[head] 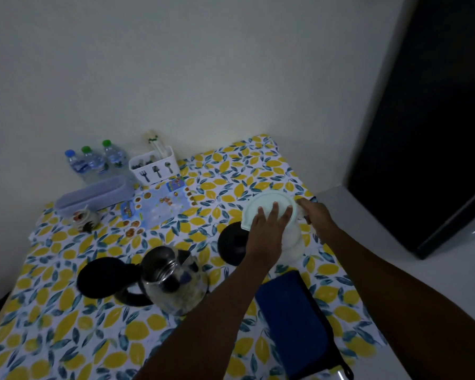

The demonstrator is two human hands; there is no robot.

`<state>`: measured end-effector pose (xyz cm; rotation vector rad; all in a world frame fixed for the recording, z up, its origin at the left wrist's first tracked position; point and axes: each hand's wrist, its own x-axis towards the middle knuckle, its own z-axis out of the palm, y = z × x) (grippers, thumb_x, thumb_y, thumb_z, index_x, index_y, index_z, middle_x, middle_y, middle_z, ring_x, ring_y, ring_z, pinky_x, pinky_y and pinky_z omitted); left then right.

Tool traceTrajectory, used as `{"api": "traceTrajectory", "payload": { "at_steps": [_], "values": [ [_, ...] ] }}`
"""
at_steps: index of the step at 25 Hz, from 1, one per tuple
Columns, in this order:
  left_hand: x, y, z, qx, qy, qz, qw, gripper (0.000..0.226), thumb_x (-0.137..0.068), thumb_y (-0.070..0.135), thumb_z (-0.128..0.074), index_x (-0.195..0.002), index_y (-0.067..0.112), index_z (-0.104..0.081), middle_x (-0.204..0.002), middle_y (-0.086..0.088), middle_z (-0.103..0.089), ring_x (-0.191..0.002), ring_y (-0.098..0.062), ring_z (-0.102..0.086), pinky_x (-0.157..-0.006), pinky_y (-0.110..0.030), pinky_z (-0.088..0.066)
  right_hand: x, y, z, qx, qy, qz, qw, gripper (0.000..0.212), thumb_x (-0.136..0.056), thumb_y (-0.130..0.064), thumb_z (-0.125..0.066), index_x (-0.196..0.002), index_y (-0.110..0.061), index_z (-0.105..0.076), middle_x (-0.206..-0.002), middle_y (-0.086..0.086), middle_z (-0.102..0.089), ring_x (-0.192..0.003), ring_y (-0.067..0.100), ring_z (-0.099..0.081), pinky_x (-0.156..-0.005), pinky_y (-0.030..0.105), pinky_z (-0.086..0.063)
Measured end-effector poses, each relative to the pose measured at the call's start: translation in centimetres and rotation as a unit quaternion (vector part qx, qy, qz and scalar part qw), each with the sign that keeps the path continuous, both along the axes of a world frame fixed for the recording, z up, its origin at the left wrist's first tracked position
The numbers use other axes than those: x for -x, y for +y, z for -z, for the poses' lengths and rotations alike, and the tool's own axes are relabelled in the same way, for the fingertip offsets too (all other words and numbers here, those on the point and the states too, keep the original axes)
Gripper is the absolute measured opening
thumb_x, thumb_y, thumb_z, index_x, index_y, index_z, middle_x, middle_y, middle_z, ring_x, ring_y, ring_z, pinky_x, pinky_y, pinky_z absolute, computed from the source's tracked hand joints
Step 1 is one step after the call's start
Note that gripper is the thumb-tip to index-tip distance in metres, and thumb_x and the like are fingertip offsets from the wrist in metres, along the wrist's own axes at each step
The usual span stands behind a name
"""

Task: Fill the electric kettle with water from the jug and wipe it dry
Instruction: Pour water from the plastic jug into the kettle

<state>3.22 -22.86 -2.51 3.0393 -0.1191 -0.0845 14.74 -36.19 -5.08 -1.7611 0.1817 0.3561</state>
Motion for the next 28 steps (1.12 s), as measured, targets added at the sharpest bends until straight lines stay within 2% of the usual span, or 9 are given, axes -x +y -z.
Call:
{"api": "traceTrajectory", "payload": {
  "at_steps": [4,8,11,13,17,20,22,25,28],
  "values": [
    [-1.6,-2.2,0.4,-0.016,-0.006,-0.006,1.000,0.082,-0.095,0.011,-0.054,-0.153,0.027,0.002,-0.163,-0.013,-0.004,-0.146,-0.047,-0.008,-0.118,-0.053,-0.021,-1.7,-1.5,0.6,-0.007,0.028,0.030,0.999,0.028,-0.091,-0.027,-0.060,-0.072,-0.006,-0.054,-0.050,0.009,-0.043,-0.044,0.017,-0.039,-0.047,0.028,-0.032],
    [-3.0,-3.4,1.2,-0.020,-0.012,0.006,1.000,0.081,-0.092,0.014,-0.059,-0.152,0.027,-0.005,-0.162,-0.011,-0.010,-0.145,-0.046,-0.012,-0.114,-0.056,-0.027,-2.8,-2.7,1.2,-0.015,0.023,0.032,0.999,0.023,-0.092,-0.023,-0.056,-0.076,-0.007,-0.058,-0.063,0.009,-0.050,-0.051,0.016,-0.046,-0.052,0.029,-0.038],
    [-3.8,-3.3,1.9,-0.010,0.000,0.040,0.999,0.084,-0.091,0.030,-0.061,-0.153,0.015,-0.007,-0.163,-0.009,-0.010,-0.148,-0.036,-0.011,-0.116,-0.051,-0.023,-3.1,-3.9,2.0,0.008,0.004,0.044,0.999,0.027,-0.094,-0.017,-0.050,-0.069,-0.007,-0.054,-0.061,0.007,-0.048,-0.052,0.013,-0.044,-0.053,0.028,-0.037],
    [-3.9,-3.3,2.4,-0.017,-0.011,0.050,0.999,0.084,-0.090,0.036,-0.061,-0.152,0.010,-0.010,-0.163,-0.011,-0.012,-0.149,-0.033,-0.013,-0.117,-0.049,-0.021,-3.1,-4.5,2.4,0.030,-0.012,0.039,0.999,0.028,-0.093,-0.016,-0.046,-0.067,-0.007,-0.049,-0.059,0.009,-0.045,-0.055,0.017,-0.039,-0.056,0.032,-0.032],
    [-3.8,-3.1,3.1,-0.007,-0.043,0.055,0.998,0.084,-0.086,0.036,-0.065,-0.151,0.008,-0.019,-0.160,-0.013,-0.021,-0.147,-0.035,-0.020,-0.116,-0.050,-0.025,-3.2,-4.4,3.7,0.148,-0.062,-0.024,0.987,0.031,-0.099,-0.011,-0.038,-0.077,0.004,-0.053,-0.078,0.026,-0.059,-0.072,0.029,-0.055,-0.066,0.035,-0.039],
    [-3.7,-3.2,3.0,-0.001,-0.048,0.050,0.998,0.083,-0.087,0.036,-0.064,-0.151,0.009,-0.018,-0.161,-0.012,-0.019,-0.148,-0.035,-0.018,-0.115,-0.049,-0.025,-2.7,-4.3,4.2,0.223,-0.118,0.010,0.968,0.037,-0.100,-0.019,-0.039,-0.074,0.002,-0.054,-0.080,0.026,-0.060,-0.078,0.035,-0.058,-0.062,0.035,-0.032],
    [-3.6,-3.2,2.9,-0.002,-0.046,0.052,0.998,0.081,-0.089,0.036,-0.062,-0.151,0.009,-0.017,-0.161,-0.012,-0.018,-0.148,-0.034,-0.017,-0.115,-0.049,-0.025,-1.8,-4.1,4.1,0.160,-0.131,0.087,0.974,0.040,-0.096,-0.031,-0.043,-0.068,-0.004,-0.052,-0.074,0.019,-0.058,-0.073,0.028,-0.055,-0.063,0.034,-0.032],
    [-3.2,-2.5,2.6,0.022,-0.056,0.084,0.995,0.070,-0.091,0.030,-0.058,-0.149,0.008,-0.025,-0.160,-0.012,-0.024,-0.148,-0.032,-0.018,-0.118,-0.050,-0.024,1.0,-4.0,4.1,0.093,-0.219,0.120,0.964,0.028,-0.097,-0.031,-0.049,-0.091,-0.011,-0.067,-0.099,0.007,-0.069,-0.094,0.018,-0.061,-0.086,0.033,-0.047],
    [-1.2,-0.9,2.8,0.069,-0.091,0.082,0.990,0.059,-0.093,0.020,-0.055,-0.147,0.009,-0.033,-0.158,-0.010,-0.029,-0.149,-0.030,-0.018,-0.120,-0.048,-0.017,4.1,-4.1,3.9,0.169,-0.340,0.080,0.922,0.030,-0.100,-0.024,-0.048,-0.122,-0.011,-0.063,-0.129,0.009,-0.063,-0.123,0.020,-0.054,-0.107,0.028,-0.037]
  ]
}}
